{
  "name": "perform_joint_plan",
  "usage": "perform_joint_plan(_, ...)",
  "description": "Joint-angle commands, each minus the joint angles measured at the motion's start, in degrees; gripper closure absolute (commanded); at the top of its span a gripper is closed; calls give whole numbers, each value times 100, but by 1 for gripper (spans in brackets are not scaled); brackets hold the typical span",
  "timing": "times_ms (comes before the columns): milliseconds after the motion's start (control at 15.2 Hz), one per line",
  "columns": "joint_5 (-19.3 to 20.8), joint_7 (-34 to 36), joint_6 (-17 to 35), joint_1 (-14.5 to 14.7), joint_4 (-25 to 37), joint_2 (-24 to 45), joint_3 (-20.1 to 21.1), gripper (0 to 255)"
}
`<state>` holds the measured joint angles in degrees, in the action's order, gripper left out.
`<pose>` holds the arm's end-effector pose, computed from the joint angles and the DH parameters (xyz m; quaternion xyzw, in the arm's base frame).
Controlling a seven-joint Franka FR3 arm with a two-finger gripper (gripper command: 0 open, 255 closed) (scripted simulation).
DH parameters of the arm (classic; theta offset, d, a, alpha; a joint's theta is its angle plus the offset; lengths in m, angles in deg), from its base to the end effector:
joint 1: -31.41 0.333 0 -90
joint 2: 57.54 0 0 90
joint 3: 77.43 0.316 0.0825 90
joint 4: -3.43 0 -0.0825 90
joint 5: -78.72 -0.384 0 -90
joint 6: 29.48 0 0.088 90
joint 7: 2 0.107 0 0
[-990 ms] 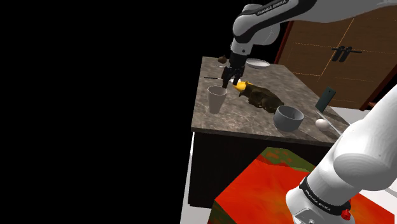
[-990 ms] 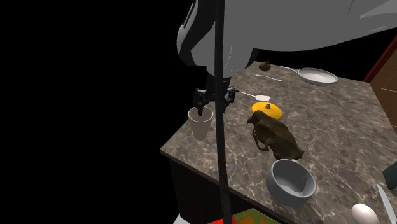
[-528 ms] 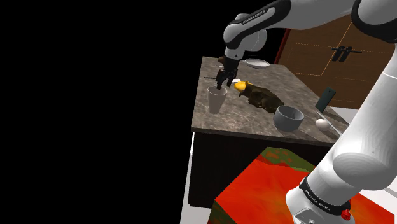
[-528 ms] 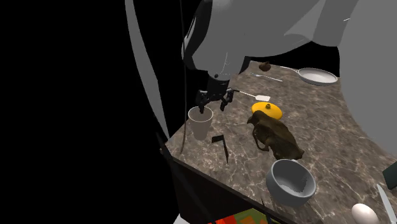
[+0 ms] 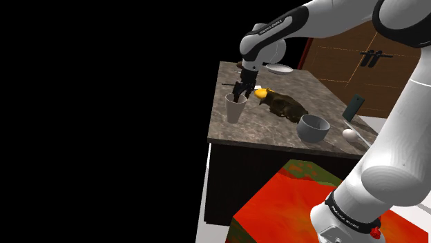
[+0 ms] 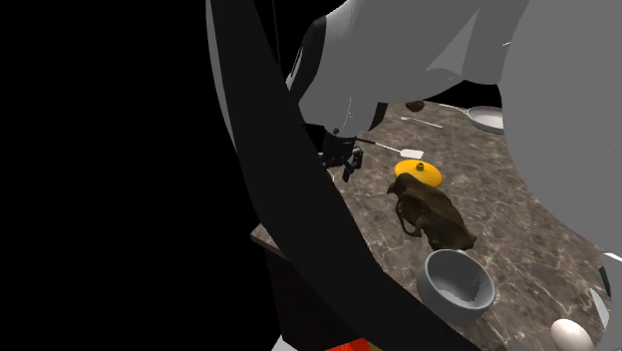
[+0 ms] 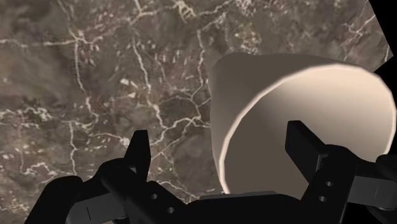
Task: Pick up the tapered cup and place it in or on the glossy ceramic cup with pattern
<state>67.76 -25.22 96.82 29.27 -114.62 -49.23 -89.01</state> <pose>0.5593 -0.1276 0.3674 -0.9977 -0.0273 -0.0214 0.0588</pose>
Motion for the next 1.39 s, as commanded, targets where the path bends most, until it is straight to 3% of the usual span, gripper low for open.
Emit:
perform_joint_plan(0, -2, -2, 9, 0, -4, 3, 0, 0)
perform_joint_plan(198, -2, -2, 7, 0, -4, 3, 0, 0)
perform_joint_plan(264, -2, -2, 7, 0, -4, 3, 0, 255)
perform_joint_plan(858, -2, -2, 9, -1, -4, 3, 0, 255)
perform_joint_plan(1320, 115, 120, -478, 7, 252, -242, -19, 255)
